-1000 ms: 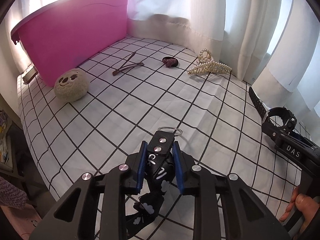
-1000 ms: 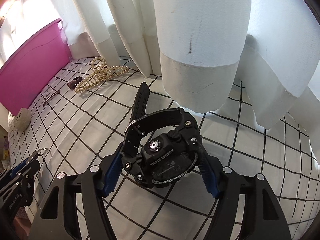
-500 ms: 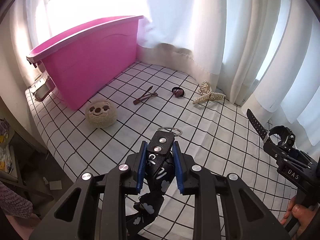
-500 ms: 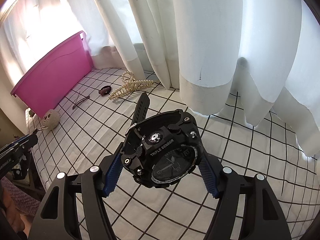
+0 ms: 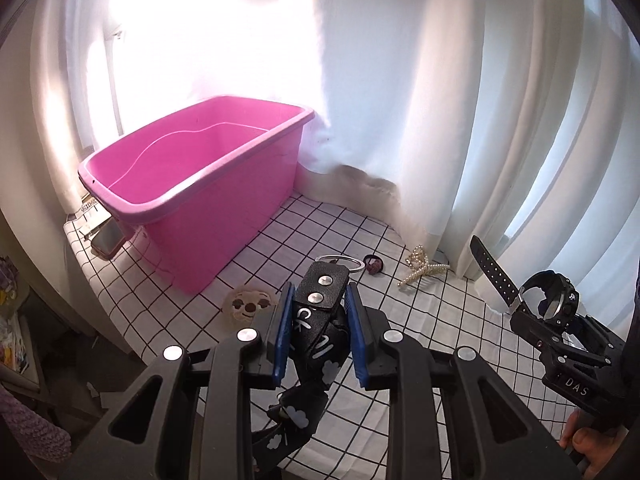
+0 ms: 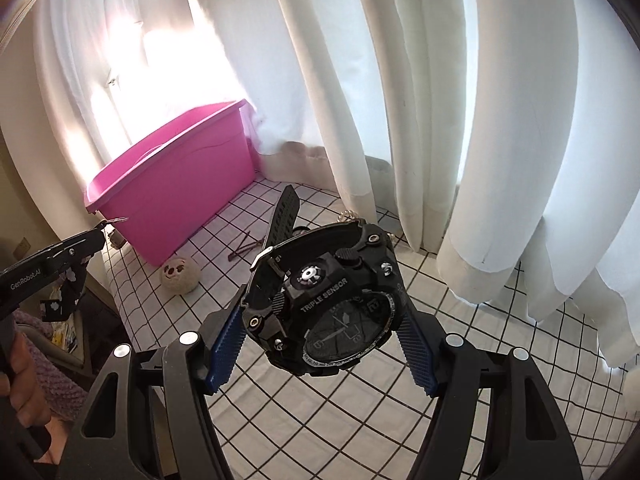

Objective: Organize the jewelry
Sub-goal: 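Lift the lanyard and watch with both tools and carry them over the tub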

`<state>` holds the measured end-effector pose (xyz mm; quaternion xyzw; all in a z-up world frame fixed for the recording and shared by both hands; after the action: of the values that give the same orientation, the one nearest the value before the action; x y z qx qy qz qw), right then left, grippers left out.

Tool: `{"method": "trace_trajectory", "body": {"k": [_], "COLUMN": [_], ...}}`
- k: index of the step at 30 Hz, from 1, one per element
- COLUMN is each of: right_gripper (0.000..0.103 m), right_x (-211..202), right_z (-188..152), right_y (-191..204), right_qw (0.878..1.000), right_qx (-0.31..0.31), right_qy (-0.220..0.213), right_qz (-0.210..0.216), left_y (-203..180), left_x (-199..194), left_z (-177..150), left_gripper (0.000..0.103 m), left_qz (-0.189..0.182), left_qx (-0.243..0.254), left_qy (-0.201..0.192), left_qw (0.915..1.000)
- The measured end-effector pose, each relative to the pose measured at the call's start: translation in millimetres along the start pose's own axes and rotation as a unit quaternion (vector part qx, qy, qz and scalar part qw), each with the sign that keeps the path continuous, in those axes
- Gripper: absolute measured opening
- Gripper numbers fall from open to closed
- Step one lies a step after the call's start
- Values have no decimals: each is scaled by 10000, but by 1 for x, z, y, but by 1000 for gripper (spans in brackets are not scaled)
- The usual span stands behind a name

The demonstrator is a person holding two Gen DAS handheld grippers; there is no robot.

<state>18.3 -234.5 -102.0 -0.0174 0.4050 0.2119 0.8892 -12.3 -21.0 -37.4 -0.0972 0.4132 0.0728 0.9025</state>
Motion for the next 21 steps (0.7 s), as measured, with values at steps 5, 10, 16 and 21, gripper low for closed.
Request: {"method": "trace_trajectory", "body": {"k": [5, 10, 16, 21], "right_gripper": [67, 67, 67, 67], "right_x": [-3, 2, 26, 56], "right_z": [44, 90, 141, 183], "right_y": [42, 88, 153, 204], "right_qw": [9995, 9977, 9945, 9921], "right_qx": [-157, -356, -626, -838], "right_qy": [-280, -565, -752, -690], "right_qz": [6, 108, 374, 632], "left_y": [36, 83, 147, 193], "left_x": [-10, -15, -2, 24], "left_z": [45, 92, 136, 159], "left_gripper": [25, 25, 25, 25], "left_qz": [-147, -158, 28, 222], "left_qx": [23, -1, -126, -216], "left_qy": [-273, -591, -702, -458], "left_qw": [9995, 9981, 9974, 9985]}}
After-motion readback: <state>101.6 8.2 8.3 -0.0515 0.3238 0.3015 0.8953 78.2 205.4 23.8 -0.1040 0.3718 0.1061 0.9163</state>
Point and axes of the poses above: each gripper's, at about its wrist camera, not at the fingertips, and x roughly the way its jaws point, y to its left, z to its top, the point moved 3 cm from there along x, roughly the way its jaws point, and after that the axes turned 8 degrees about y, right-handed, at the moved point
